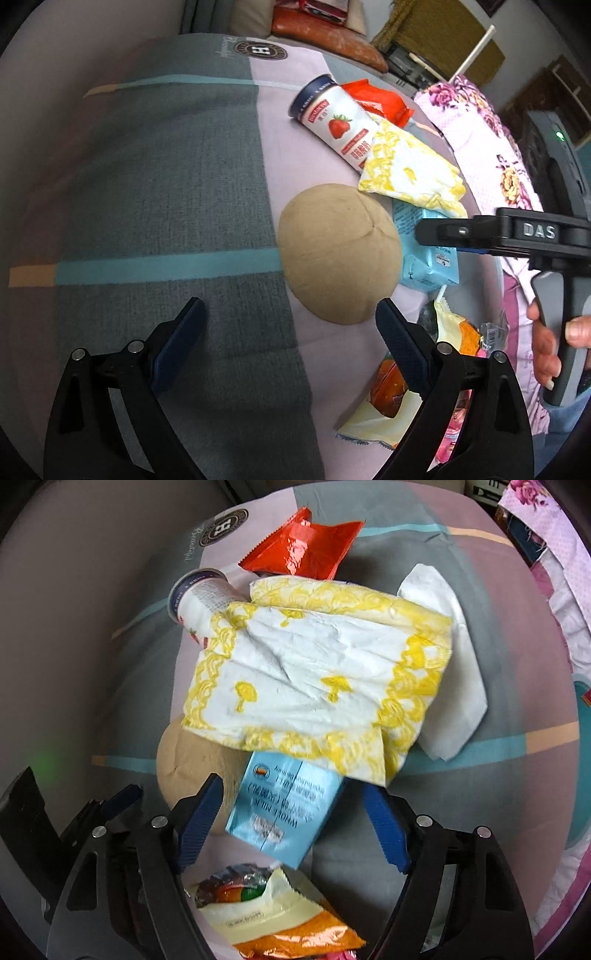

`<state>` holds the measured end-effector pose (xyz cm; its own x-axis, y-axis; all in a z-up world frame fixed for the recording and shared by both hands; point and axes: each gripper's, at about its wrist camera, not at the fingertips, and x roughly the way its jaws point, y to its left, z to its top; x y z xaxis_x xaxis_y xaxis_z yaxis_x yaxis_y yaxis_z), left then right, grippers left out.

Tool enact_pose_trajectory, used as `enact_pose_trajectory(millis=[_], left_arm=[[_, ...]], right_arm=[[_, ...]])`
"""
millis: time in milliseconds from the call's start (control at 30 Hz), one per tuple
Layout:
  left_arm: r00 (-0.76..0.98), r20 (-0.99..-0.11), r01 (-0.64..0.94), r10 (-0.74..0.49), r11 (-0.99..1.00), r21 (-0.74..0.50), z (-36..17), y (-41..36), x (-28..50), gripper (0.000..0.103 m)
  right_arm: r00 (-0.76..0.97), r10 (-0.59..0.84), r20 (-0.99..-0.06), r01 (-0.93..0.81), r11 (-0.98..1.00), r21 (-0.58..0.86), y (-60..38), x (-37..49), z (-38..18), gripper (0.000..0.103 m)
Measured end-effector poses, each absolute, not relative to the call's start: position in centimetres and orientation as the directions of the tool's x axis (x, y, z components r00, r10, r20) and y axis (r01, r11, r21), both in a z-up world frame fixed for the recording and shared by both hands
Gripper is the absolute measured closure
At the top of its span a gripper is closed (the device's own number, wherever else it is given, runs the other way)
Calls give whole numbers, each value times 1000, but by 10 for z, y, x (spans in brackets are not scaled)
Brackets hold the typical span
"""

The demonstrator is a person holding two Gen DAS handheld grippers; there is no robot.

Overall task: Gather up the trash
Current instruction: 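Move both tools back to the table and grasp the milk carton with the right tool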

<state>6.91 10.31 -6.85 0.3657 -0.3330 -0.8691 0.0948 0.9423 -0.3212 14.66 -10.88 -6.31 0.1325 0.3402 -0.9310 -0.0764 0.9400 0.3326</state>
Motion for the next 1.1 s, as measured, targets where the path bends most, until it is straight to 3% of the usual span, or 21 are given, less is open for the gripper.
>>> enact_pose_trajectory(millis=[100, 233, 800, 1100], left_arm=[[361, -869, 108, -338, 941, -321, -69, 98, 70, 10], [358, -872, 148, -333, 943, -299, -68, 83, 75, 10], [407, -900, 227, -153, 972, -63, -80, 19, 102, 4], [371, -899, 201, -233, 965, -168, -61, 28, 90, 7]], right_arm=[[124, 342, -932, -78, 939, 334, -105, 150, -73, 39], [154, 368, -917, -114, 928, 354, -111, 147, -65, 44], [188, 458, -869, -84, 889, 451, -168, 121, -41, 45], [229, 467, -854, -33, 880, 473, -200, 105, -39, 45]])
